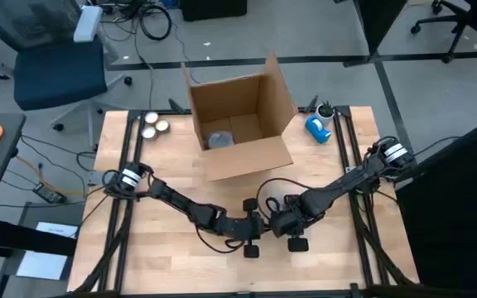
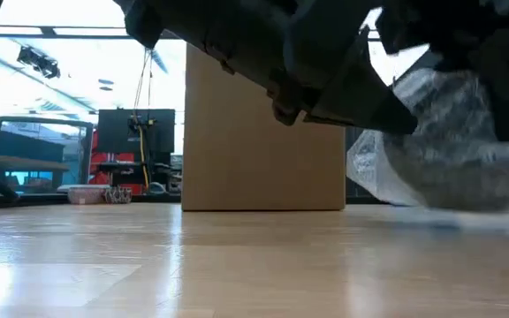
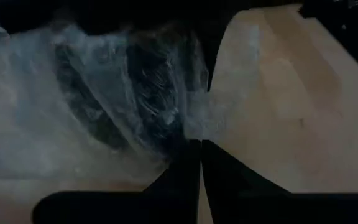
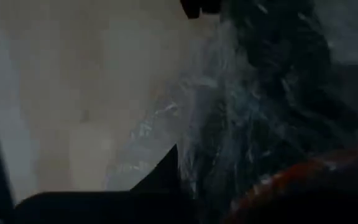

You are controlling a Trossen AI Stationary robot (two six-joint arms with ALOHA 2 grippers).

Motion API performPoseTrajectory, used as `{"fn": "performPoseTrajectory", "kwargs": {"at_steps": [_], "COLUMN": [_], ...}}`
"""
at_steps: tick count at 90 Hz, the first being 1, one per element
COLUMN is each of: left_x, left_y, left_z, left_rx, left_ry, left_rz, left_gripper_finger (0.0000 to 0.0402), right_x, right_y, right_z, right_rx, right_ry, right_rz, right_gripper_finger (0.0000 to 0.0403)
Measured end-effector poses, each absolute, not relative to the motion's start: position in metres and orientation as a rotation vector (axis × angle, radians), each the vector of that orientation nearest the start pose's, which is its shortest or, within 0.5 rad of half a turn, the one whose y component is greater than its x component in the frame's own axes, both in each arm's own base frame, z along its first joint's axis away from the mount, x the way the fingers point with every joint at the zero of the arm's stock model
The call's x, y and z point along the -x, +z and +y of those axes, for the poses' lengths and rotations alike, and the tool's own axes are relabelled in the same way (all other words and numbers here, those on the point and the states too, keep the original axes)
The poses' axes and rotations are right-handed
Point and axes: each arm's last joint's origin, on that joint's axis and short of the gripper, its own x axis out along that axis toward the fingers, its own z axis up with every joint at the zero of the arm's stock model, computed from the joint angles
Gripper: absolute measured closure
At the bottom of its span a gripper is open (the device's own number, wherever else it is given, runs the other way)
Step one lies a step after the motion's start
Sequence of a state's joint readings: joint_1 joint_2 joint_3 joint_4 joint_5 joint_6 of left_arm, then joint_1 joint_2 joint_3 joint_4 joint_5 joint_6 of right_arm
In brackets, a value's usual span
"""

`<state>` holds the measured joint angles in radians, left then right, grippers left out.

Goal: Wrap mug
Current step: Put the wrapped black mug into the cardboard box

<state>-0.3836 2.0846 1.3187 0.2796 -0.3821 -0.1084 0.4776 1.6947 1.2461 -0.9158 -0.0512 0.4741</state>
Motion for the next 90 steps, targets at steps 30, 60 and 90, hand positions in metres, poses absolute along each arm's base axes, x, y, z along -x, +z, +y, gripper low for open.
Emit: {"fn": "performPoseTrajectory", "kwargs": {"at_steps": [30, 60, 90], "left_x": [-0.412, -0.385, -0.391], "left_y": [0.145, 0.126, 0.126], "left_z": [-0.153, -0.139, -0.141], "left_rx": [-0.266, -0.342, -0.306], "left_ry": [0.010, 0.102, 0.111], "left_rz": [0.655, 1.026, 0.944], "left_gripper_finger": [0.0402, 0.0402, 0.0402], "right_x": [-0.282, -0.270, -0.289], "right_y": [0.330, 0.425, 0.494], "right_z": [0.162, 0.175, 0.149], "right_rx": [-0.149, -0.022, 0.139], "right_ry": [0.164, 0.205, 0.279], "right_rz": [1.323, 0.901, 0.401], "right_gripper_finger": [0.0388, 0.0388, 0.0390]}}
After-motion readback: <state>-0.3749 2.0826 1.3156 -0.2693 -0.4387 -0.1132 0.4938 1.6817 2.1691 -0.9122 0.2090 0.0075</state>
